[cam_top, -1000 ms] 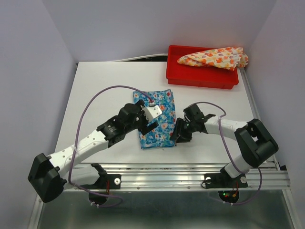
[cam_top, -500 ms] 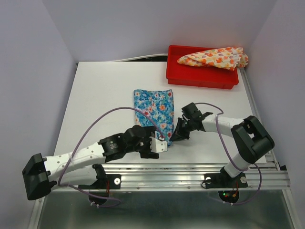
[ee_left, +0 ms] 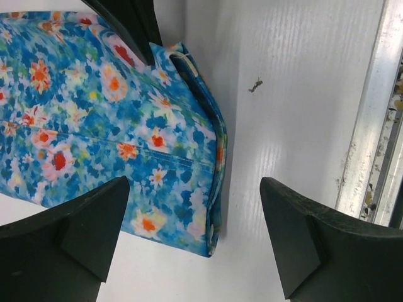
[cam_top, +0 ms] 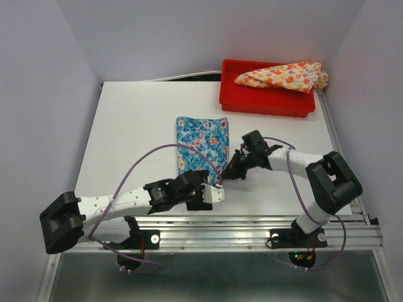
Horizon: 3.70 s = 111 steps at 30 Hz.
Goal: Fold and stack the skirts
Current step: Fold the skirt
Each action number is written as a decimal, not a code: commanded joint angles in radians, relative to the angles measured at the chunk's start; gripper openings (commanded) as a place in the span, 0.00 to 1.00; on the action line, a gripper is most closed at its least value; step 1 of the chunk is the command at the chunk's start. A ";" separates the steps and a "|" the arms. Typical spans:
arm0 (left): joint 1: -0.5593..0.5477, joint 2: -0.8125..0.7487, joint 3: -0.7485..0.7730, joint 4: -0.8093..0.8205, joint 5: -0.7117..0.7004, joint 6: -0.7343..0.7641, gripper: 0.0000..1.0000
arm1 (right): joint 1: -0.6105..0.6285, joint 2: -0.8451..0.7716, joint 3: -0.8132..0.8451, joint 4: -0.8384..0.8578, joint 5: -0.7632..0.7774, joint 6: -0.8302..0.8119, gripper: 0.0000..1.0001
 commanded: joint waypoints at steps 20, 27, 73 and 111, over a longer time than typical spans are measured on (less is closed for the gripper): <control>-0.007 0.170 -0.099 0.342 -0.212 -0.124 0.82 | -0.051 -0.009 -0.035 0.257 -0.172 0.365 0.01; -0.005 0.206 -0.133 0.385 -0.281 -0.123 0.67 | -0.051 -0.009 -0.028 0.258 -0.183 0.364 0.01; -0.005 0.355 0.591 -0.676 0.374 -0.077 0.00 | -0.011 0.380 0.396 -0.136 -0.220 -0.842 0.55; 0.205 0.444 0.733 -0.761 0.399 0.256 0.00 | 0.012 0.495 0.825 -0.363 -0.010 -1.255 0.65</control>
